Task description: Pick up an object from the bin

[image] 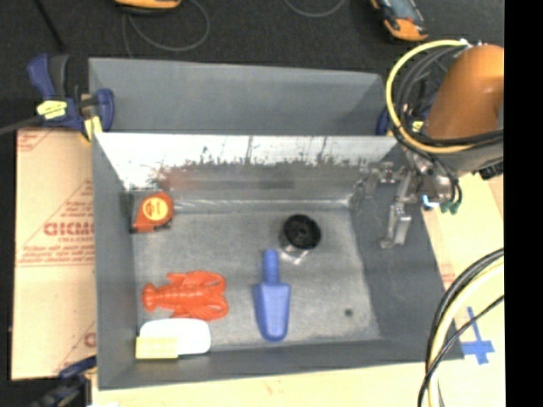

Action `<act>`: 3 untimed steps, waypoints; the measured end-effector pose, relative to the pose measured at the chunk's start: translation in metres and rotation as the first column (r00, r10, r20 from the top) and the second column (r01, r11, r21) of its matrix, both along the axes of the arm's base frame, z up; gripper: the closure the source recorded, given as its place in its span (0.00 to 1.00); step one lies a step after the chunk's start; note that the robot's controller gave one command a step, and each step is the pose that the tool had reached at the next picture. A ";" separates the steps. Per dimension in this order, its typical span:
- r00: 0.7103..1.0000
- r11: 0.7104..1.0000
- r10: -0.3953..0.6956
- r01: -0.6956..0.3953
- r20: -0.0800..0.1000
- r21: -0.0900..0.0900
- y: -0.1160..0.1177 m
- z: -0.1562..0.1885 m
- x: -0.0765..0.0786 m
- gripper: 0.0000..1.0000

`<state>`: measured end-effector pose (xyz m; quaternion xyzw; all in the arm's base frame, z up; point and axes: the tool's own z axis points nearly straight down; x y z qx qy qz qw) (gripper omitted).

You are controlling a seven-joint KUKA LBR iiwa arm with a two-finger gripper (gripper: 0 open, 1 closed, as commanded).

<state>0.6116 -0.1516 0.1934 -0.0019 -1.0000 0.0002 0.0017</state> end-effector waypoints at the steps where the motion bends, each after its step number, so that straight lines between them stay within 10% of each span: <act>1: 1.000 1.000 0.003 -0.003 0.008 -0.002 0.001 0.005 0.002 0.00; 2: 0.996 0.996 0.089 -0.089 0.012 -0.003 0.038 -0.056 0.009 0.00; 3: 0.997 0.997 0.079 -0.079 0.003 0.002 0.075 -0.048 0.002 0.00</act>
Offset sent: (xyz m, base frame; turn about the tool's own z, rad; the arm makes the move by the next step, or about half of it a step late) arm 0.0132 0.0804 -0.1234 -0.1871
